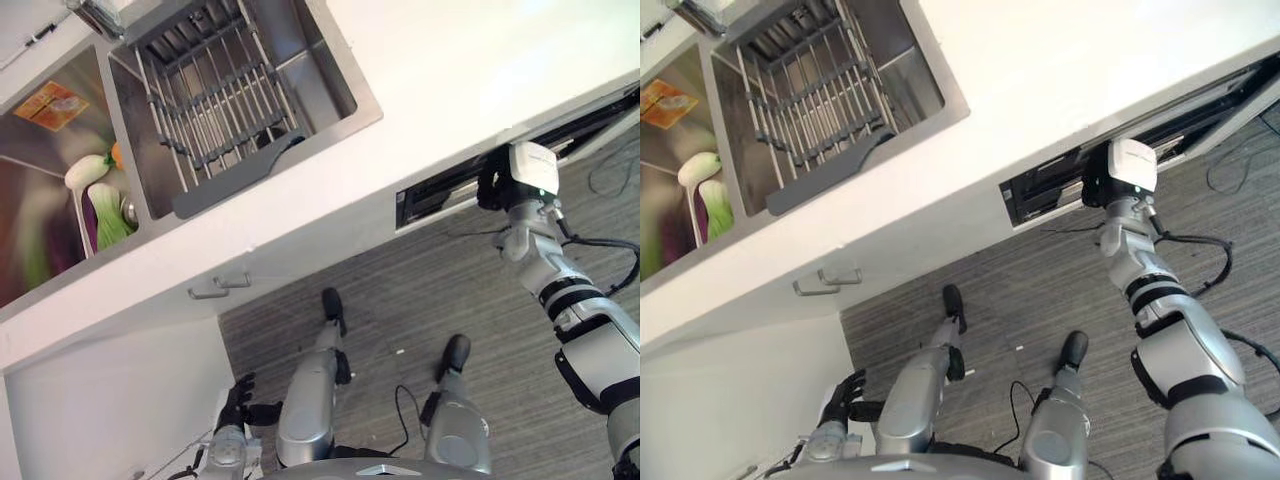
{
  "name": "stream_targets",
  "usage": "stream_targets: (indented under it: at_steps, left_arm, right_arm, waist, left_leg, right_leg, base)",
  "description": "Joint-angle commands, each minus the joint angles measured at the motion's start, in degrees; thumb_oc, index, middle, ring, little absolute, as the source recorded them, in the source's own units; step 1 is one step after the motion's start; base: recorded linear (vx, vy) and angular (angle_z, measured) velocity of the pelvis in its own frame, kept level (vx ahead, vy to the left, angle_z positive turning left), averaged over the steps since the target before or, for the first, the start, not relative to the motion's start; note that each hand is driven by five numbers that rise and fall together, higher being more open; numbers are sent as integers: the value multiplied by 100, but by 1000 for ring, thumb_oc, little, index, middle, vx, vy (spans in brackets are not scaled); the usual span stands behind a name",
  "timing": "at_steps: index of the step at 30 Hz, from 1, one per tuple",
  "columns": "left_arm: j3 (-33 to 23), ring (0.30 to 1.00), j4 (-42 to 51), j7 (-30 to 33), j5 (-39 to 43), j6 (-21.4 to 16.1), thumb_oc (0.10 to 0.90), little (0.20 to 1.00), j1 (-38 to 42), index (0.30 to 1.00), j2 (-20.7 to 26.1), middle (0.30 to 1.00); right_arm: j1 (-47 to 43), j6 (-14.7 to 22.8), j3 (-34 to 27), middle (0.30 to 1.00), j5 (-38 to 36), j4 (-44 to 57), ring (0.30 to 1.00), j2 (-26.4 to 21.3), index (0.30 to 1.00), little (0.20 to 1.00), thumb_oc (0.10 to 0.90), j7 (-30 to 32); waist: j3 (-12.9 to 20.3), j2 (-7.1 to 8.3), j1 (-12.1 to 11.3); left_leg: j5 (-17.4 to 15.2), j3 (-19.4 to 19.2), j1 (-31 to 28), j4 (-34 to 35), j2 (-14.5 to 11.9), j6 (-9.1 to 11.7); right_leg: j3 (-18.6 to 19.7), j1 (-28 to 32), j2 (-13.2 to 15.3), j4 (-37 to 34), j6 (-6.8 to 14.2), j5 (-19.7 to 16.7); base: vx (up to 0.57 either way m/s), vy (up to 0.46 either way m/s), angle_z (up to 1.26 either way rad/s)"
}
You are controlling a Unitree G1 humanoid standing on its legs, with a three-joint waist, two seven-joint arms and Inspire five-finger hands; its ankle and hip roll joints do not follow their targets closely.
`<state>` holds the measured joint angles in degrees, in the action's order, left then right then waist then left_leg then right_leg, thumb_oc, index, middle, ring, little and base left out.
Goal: Place the dishes in the dishwasher.
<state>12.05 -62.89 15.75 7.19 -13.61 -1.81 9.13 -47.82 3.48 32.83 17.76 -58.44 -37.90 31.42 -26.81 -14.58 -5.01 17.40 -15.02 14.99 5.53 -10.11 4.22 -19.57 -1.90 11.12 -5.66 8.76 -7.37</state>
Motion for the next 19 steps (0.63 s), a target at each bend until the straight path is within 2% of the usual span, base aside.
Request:
stream_targets:
  at_steps: [1,2,4,5,6,7,8,9,10,11,13,14,16,19]
  left_arm:
    - [616,900,-17,15,1,-106,800,900,83,900,293,900]
    - [594,900,-27,11,-12,-91,800,900,-38,900,221,900]
    - [591,900,-85,1,-41,-82,800,900,-55,900,215,900]
    - [581,900,-104,7,-112,-42,800,900,-92,900,121,900]
    - [518,900,-171,-8,-131,-24,800,900,-98,900,104,900]
    - [518,900,-171,-8,-131,-24,800,900,-98,900,104,900]
    - [426,900,-189,-40,-106,-17,800,900,-93,900,73,900]
    - [149,900,-167,-213,53,50,800,900,-46,900,38,900]
    - [35,900,-270,-307,84,93,800,900,-6,900,21,900]
    - [43,900,-274,-311,86,90,800,900,-15,900,32,900]
    - [-461,900,-459,-808,416,195,800,900,67,900,-33,900]
    - [-453,900,-459,-813,420,192,800,900,52,900,-19,900]
    - [-604,900,-783,-910,371,255,800,900,198,900,-82,900]
    - [-619,900,-844,-889,332,257,800,900,217,900,-101,900]
  right_arm:
    - [-1723,469,352,300,-13,1,300,-134,300,300,400,-27]
    - [-1409,429,288,300,-10,189,300,-135,300,300,400,-211]
    - [-1228,382,242,300,-17,180,300,-121,300,300,400,-283]
    - [-688,396,1,578,-128,210,578,-20,578,578,585,-309]
    - [-347,399,-214,900,-207,260,900,58,900,900,800,-283]
    - [-347,399,-214,900,-207,260,900,58,900,900,800,-283]
    - [100,427,-428,900,-292,408,900,176,900,900,800,-243]
    - [1188,474,-869,900,-452,576,900,430,900,900,800,-281]
    - [1572,506,-967,900,-411,600,900,532,900,900,800,-238]
    - [1598,504,-980,900,-404,613,900,538,900,900,800,-235]
    - [3345,528,-1287,900,-143,166,900,1271,900,900,800,-174]
    - [3365,530,-1291,900,-137,168,900,1284,900,900,800,-167]
    - [4129,498,-1137,900,190,-782,900,1766,900,900,800,-142]
    - [4364,488,-1176,900,265,-996,900,1872,900,900,800,-51]
  waist:
    - [-176,-429,2]
    - [37,-417,25]
    - [128,-395,34]
    - [333,-342,81]
    - [421,-297,111]
    - [421,-297,111]
    - [512,-236,142]
    - [739,-61,172]
    - [831,24,201]
    - [842,33,192]
    - [1351,443,247]
    - [1372,457,235]
    - [1655,687,246]
    - [1751,761,251]
  left_leg:
    - [-688,-44,-657,-53,-367,617]
    - [-707,-36,-725,-53,-353,604]
    - [-711,-35,-752,-53,-351,601]
    - [-757,-32,-823,-53,-332,587]
    - [-776,-33,-864,-53,-330,579]
    - [-776,-33,-864,-53,-330,579]
    - [-802,-47,-917,-53,-329,567]
    - [-846,-49,-1040,-53,-334,552]
    - [-866,-58,-1089,-53,-349,547]
    - [-869,-59,-1093,-53,-348,548]
    - [-979,-59,-1308,-53,-389,533]
    - [-982,-66,-1306,-53,-386,534]
    - [-1077,-71,-1443,-53,-409,519]
    - [-1111,-97,-1495,-53,-424,514]
  right_leg:
    - [211,-343,114,66,-227,86]
    - [205,-237,99,66,-227,128]
    - [202,-196,94,66,-229,150]
    - [189,-105,72,66,-240,224]
    - [186,-71,67,66,-250,246]
    - [186,-71,67,66,-250,246]
    - [194,-22,49,66,-262,273]
    - [208,105,-9,66,-313,326]
    - [215,152,-43,66,-329,346]
    - [216,154,-42,66,-328,350]
    - [245,285,-165,66,-418,457]
    - [251,278,-162,66,-417,460]
    - [270,350,-214,66,-467,504]
    - [286,381,-223,66,-471,513]
  base:
    - [102,16,8]
    - [97,9,13]
    - [100,6,18]
    - [111,-5,10]
    - [110,-5,2]
    - [75,-21,10]
    - [129,-67,38]
    - [169,-90,41]
    - [131,-81,37]
    - [141,-72,21]
    - [182,-93,7]
    - [110,-58,13]
    - [81,-25,17]
    - [49,1,-13]
